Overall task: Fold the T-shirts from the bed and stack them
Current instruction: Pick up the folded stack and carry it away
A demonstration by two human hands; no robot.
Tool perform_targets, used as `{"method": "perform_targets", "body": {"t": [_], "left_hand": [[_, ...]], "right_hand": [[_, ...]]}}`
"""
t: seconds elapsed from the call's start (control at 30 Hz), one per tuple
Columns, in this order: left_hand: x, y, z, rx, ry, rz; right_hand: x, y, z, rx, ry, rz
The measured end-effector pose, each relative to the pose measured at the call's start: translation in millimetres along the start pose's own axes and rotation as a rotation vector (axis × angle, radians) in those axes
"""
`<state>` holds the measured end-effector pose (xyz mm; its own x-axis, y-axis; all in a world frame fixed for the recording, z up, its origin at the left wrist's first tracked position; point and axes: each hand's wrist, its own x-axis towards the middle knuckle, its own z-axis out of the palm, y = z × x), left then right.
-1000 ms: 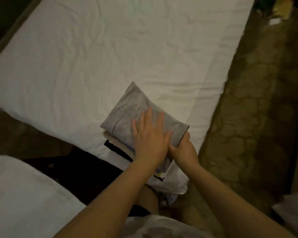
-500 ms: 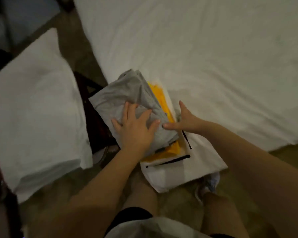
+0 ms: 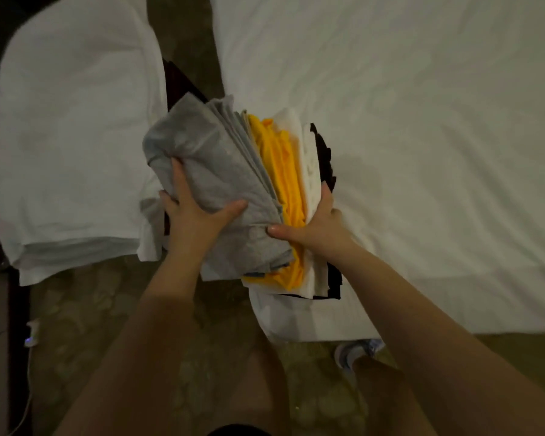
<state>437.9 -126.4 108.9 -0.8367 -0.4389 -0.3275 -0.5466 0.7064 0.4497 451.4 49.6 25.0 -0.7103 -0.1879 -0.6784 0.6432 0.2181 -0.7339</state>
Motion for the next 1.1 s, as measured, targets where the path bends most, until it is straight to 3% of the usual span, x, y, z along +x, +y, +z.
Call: {"method": "perform_targets", "body": {"t": [0.13,0.27,0.4,0.63,0.77,1.0,1.1], "left_hand": [[27,0,-2,-0.001,-0.149,0.059],[39,16,-6,0.057,-0.332,0.059],[39,21,-4,0.204,-0.368,0.069],[55,-3,-6,0.158,-0.446,0.118],[62,-5,2,0.121,-0.397,0.117],[78,12,-40,0.059,-0.482,0.397],[81,18,-61,-0.006,-0.468,0.493]], "right_hand": [[15,-9,2,0.018,-0.020,0.003],[29,-8,-17,0.261,-0.108,-0.012],[35,-16,-23,0.246,-0.218,-0.089],[38,-31,1,0.155,-0.269,-0.137],[36,-38,10,0.279,-0.187,-0.157],[6,-60,47,0.419,-0.001,-0.226],[-11,-90,53,0.348,0.102,-0.312]]}}
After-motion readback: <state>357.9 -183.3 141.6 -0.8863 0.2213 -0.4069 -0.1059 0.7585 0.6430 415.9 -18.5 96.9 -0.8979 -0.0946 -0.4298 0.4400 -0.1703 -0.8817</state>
